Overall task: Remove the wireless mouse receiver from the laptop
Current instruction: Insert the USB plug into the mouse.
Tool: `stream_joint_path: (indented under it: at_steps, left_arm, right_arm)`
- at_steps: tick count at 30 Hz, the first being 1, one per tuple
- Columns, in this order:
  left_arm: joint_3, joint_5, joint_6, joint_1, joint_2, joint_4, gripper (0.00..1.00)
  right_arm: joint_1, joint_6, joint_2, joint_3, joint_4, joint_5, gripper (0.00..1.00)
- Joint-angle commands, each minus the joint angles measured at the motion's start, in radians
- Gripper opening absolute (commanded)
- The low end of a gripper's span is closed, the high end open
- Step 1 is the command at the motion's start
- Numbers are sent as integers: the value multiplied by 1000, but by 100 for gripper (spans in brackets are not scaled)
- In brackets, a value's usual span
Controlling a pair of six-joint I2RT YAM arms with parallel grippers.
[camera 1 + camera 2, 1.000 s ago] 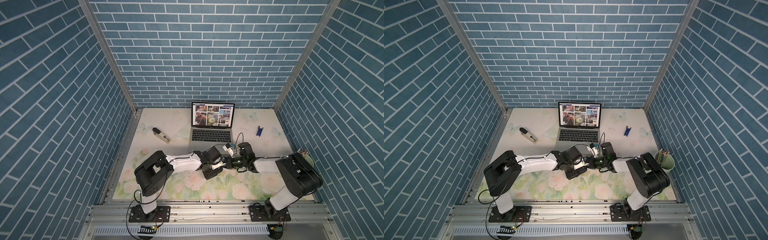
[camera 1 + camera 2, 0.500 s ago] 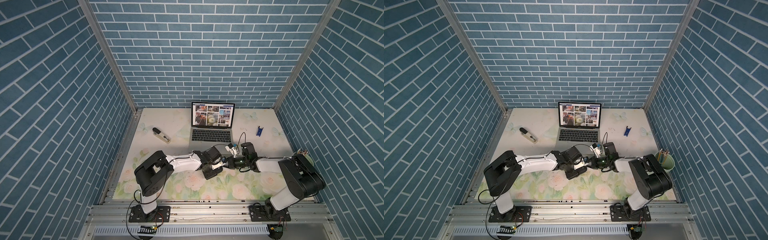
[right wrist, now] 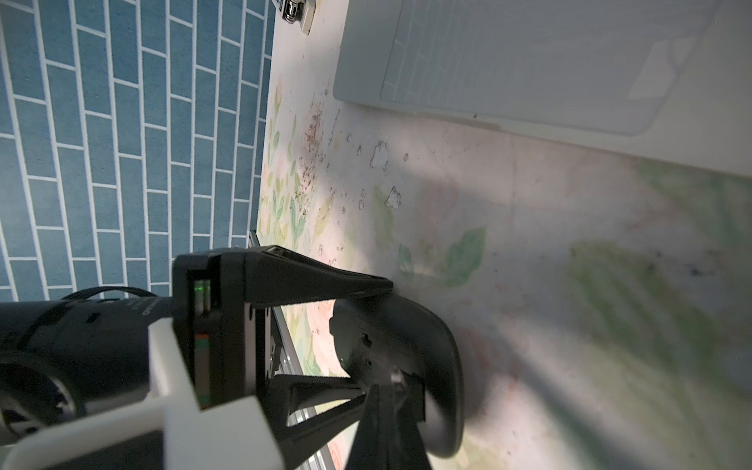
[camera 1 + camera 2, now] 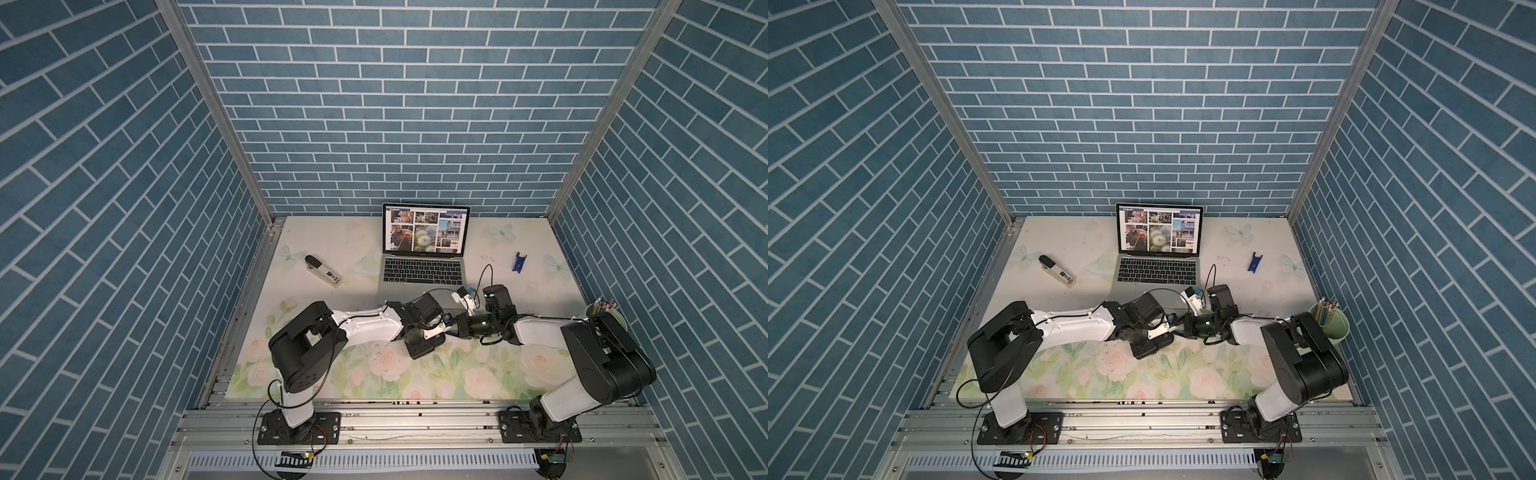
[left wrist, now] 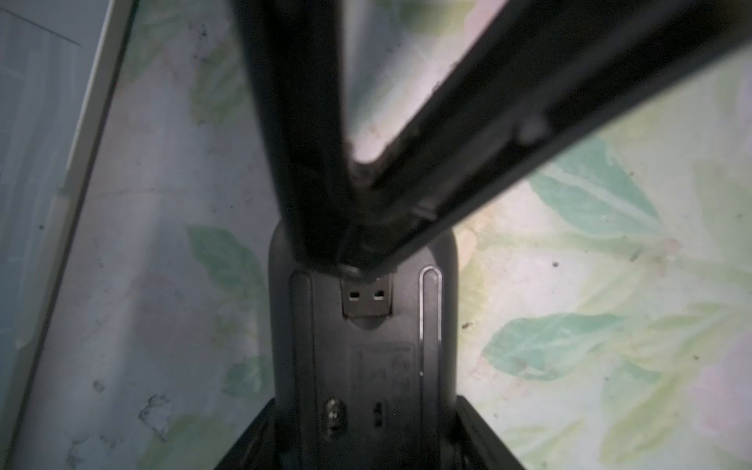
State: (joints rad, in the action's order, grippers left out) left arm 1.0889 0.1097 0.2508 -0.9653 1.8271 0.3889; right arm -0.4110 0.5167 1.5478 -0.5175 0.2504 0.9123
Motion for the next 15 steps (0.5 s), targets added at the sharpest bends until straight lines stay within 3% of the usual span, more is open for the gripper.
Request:
stream_joint_path:
  at_steps: [1,15]
  left_arm:
    - [-37,-37,13,-5,44,68,54]
    - [-34,-39,10,-6,56,68,54]
  right_arm:
    - [3,-67,-26,-21,-73,-18,7]
    - [2,-109,15,-50,-115,-53,18]
